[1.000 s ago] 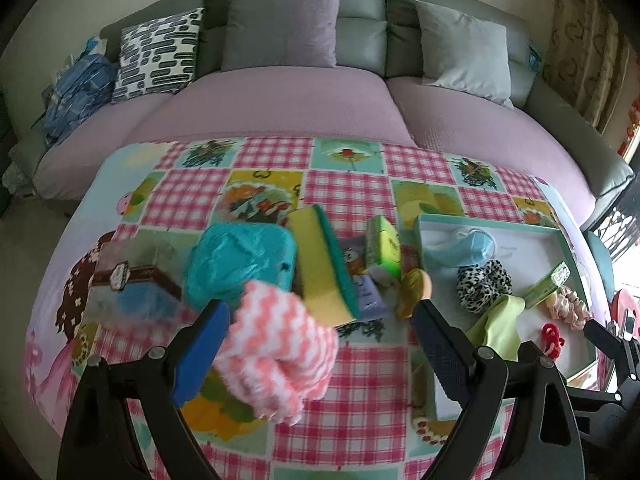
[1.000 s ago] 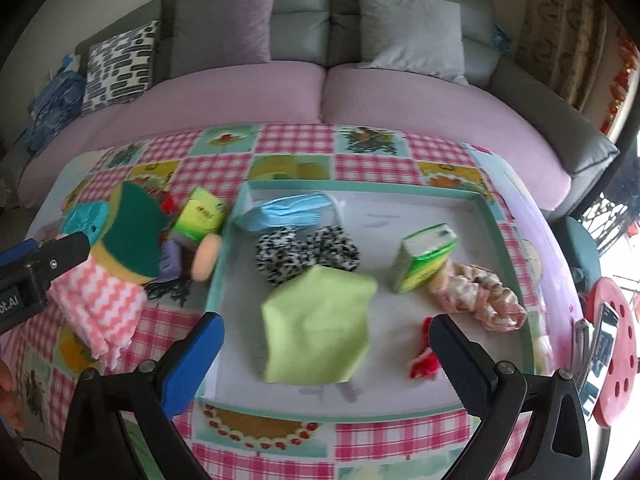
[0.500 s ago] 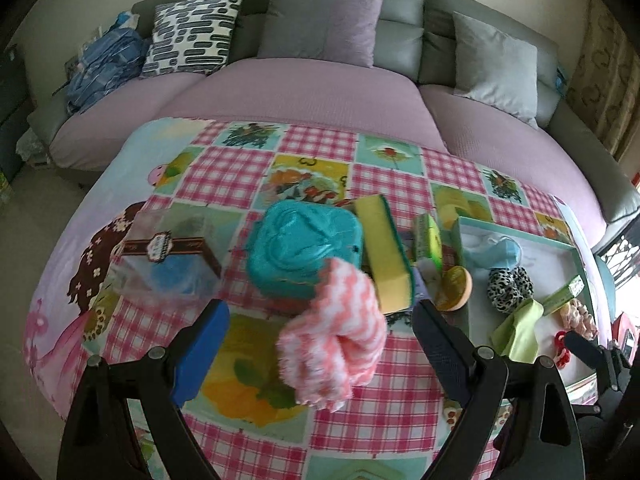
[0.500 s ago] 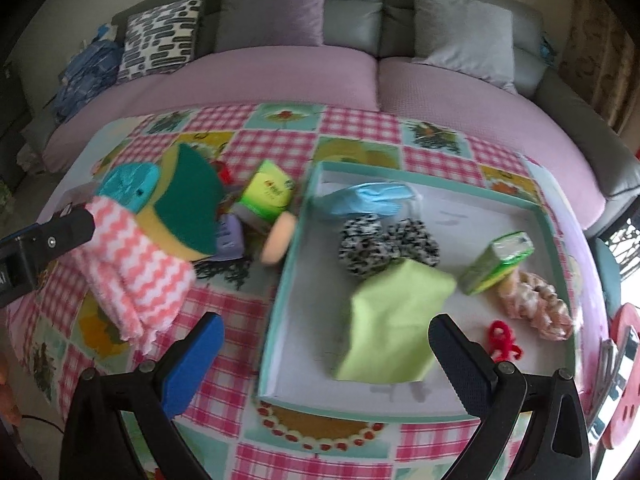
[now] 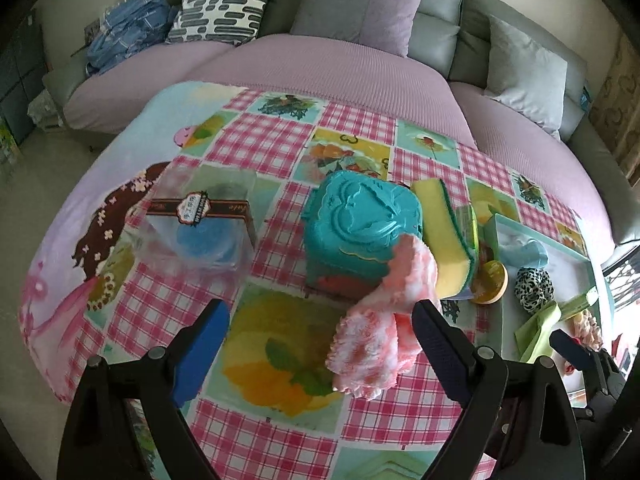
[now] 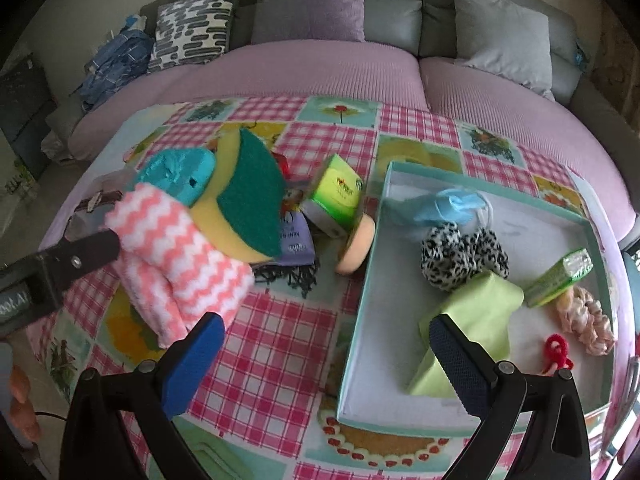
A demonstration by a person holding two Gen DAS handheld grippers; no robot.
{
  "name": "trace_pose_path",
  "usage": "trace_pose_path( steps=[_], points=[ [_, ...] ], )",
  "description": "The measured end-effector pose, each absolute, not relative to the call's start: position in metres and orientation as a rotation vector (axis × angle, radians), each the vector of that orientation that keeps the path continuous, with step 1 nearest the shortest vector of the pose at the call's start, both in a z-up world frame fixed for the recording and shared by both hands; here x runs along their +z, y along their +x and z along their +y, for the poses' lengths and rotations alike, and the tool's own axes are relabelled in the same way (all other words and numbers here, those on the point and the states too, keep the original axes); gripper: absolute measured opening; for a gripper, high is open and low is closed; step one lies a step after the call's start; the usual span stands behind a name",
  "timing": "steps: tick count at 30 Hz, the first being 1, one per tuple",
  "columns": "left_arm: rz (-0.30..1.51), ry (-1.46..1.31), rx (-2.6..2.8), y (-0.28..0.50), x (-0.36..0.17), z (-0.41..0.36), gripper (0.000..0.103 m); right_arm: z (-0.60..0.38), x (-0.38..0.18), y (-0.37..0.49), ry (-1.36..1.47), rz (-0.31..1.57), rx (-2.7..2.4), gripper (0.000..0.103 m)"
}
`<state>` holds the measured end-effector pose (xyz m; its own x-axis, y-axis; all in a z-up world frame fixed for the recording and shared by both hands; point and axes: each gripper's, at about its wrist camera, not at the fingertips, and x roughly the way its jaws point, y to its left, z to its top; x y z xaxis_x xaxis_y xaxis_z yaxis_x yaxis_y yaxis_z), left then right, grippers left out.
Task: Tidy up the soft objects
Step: 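Grasp the yellow-green sponge with the right tool while the left tool grasps the pink knit cloth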
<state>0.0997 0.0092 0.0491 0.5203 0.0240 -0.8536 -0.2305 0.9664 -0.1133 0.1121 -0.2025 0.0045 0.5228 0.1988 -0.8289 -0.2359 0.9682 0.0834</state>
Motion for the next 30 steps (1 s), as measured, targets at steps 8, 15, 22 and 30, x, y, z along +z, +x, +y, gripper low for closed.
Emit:
trace_pose_path(
  steps=[8,15,22,30],
  points=[
    [1.052,-0.289,0.112,0.108,0.033,0.012,0.093,-0.217,0.011,0.12,0.004,0.947,0.211,0.103],
    [1.088,-0.292,0.073,0.114,0.021,0.007,0.091,-0.216,0.019,0.135,0.12,0.88,0.276,0.103],
    [1.1,-0.302,0.076,0.117,0.015,0.016,0.087,-0.201,0.015,0.147,0.165,0.87,0.356,0.098],
    [1.121,-0.31,0.012,0.121,0.008,0.014,0.068,-0.179,0.007,0.155,0.174,0.885,0.424,0.089]
  ],
)
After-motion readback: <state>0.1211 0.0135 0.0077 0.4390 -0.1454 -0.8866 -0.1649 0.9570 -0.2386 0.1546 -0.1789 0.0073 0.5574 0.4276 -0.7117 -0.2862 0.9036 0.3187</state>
